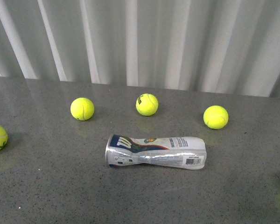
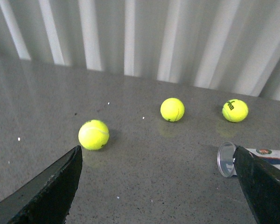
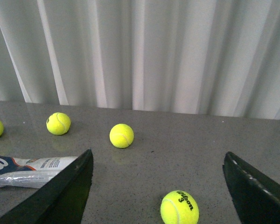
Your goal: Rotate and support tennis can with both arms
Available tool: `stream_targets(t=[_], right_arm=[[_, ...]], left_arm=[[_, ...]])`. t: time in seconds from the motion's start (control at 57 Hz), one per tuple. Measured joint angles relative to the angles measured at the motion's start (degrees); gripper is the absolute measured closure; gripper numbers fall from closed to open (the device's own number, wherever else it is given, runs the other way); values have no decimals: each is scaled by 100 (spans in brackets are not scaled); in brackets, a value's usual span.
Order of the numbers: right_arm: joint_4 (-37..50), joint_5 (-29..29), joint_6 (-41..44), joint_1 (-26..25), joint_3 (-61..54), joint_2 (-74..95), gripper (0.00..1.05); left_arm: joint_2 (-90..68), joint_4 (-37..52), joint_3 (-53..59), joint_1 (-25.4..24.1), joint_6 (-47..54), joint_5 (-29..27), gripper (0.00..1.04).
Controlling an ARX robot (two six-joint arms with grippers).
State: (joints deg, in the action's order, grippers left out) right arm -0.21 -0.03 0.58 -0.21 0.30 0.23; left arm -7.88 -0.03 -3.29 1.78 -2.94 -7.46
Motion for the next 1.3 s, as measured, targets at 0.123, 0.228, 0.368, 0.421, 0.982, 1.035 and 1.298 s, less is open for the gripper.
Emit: stream_targets(t=[0.123,0.228,0.368,0.421,0.982,1.035,1.298], right_arm=[[0,-7,-2,0,0,-2,7],[0,-2,-2,0,0,-2,7],[0,-2,-2,0,0,-2,7],[0,0,-2,0,0,-2,7],[0,-2,-2,0,0,-2,7],[0,0,-2,0,0,-2,7],[0,-2,-2,0,0,-2,7]], left_arm=[[-3206,2111,-894,212,-446,125,7],[-6120,3036,-2304,527,-745,588,7],[-8745,3040,-3445,721,-1119,741,7],[-9296,3045,-3637,743,-1248,769,7],[-11267,4354,-4131,977,-2546,2225,7],[-11414,4594,-4194,1060,-2614,2319,7],[-11960,5283,-4435,1370,-2896,2535,7]])
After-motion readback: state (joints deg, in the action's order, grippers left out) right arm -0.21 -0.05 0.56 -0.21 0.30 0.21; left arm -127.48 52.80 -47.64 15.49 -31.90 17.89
